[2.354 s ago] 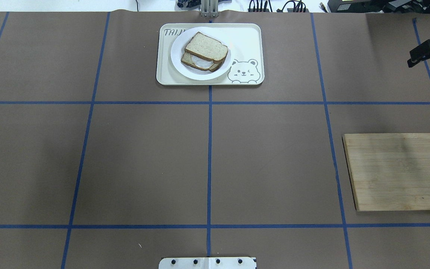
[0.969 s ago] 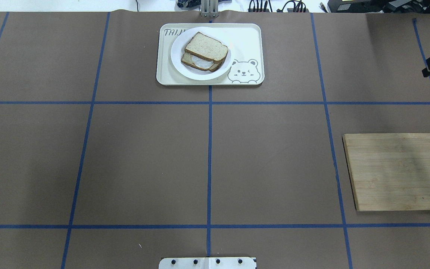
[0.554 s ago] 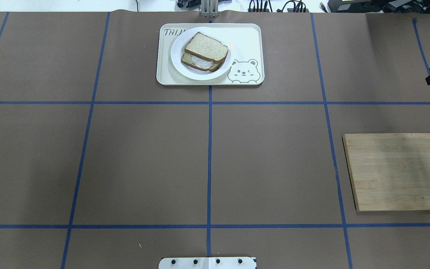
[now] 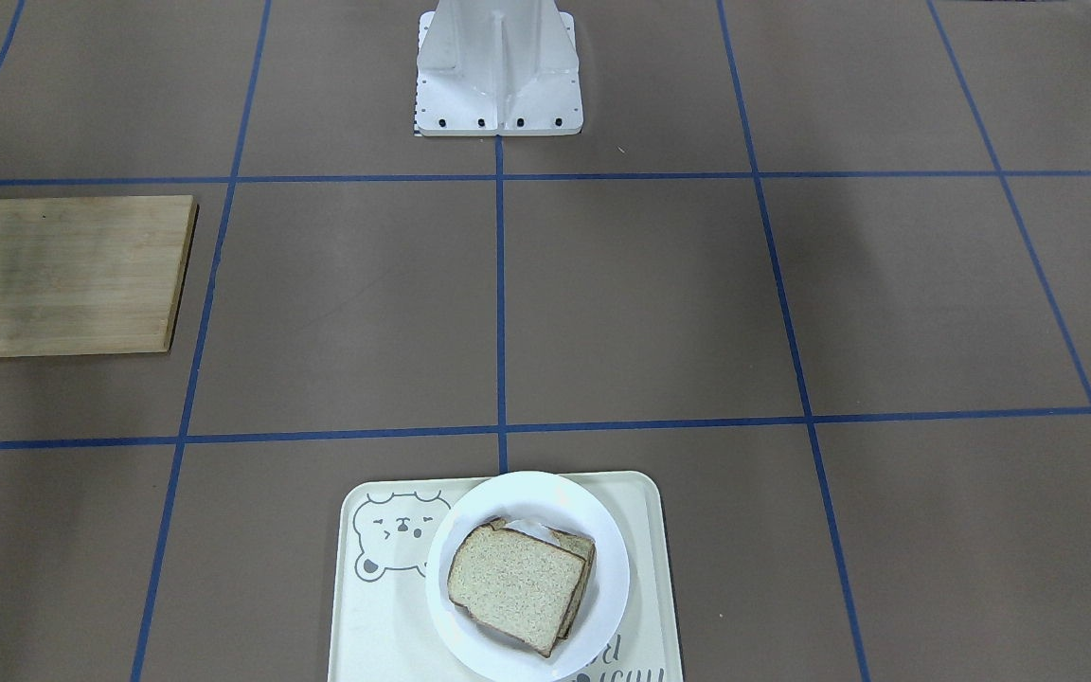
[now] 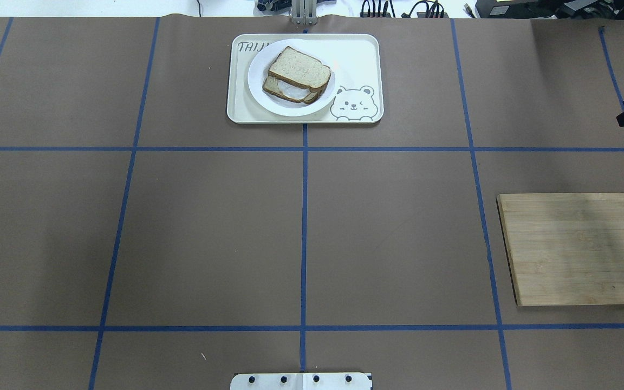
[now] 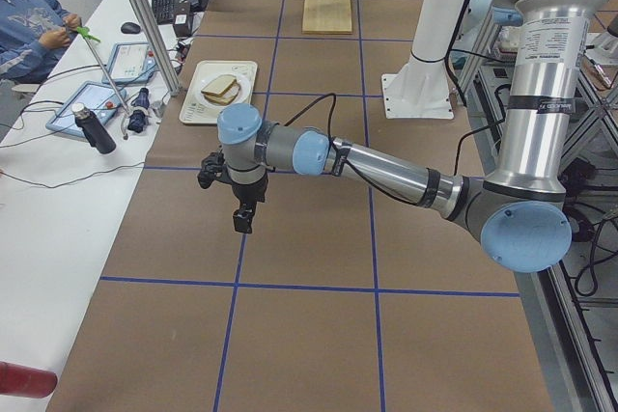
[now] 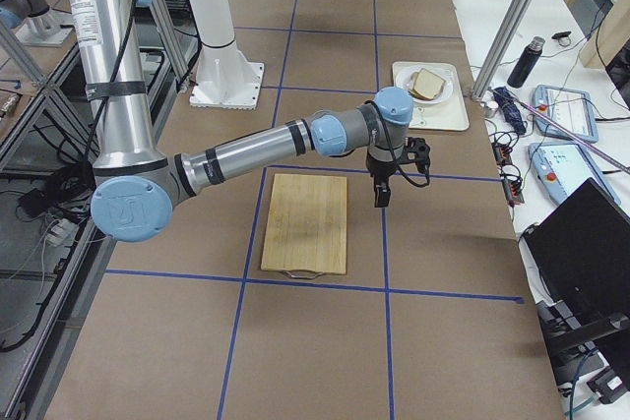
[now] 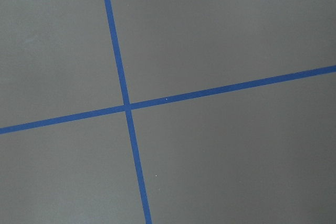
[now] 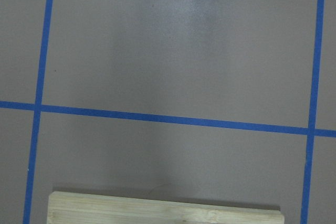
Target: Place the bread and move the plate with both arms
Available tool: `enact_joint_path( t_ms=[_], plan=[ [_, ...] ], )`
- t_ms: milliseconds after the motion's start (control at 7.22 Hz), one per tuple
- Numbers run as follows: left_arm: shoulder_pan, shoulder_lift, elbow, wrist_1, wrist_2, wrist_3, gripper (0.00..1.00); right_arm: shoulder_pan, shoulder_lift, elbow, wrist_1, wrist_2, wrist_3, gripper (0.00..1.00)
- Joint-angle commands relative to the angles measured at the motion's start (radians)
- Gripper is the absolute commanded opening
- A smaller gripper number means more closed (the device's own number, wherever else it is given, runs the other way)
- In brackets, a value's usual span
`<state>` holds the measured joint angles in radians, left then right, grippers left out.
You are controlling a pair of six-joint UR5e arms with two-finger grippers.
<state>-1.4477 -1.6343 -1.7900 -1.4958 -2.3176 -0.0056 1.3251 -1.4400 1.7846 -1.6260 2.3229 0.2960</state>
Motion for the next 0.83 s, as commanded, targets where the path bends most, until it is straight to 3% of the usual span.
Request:
enact_joint_path(
  t_ms=[0, 138, 415, 692],
  plan=[
    [0.001, 0.010, 0.026, -0.050, -0.022, 0.004, 0.99, 0.000, 0.003, 0.007, 0.008, 0.029, 0.006, 1.00],
    [0.001, 0.004, 0.041, -0.067, -0.022, 0.004, 0.99, 0.000, -0.014, 0.022, 0.006, -0.012, 0.015, 1.00],
    [0.000, 0.016, 0.018, -0.142, -0.023, 0.000, 0.99, -0.003, -0.032, 0.012, 0.011, -0.010, 0.044, 1.00],
    [0.000, 0.018, 0.032, -0.143, -0.098, -0.002, 0.99, -0.006, -0.030, 0.025, 0.014, -0.011, 0.038, 1.00]
  ],
)
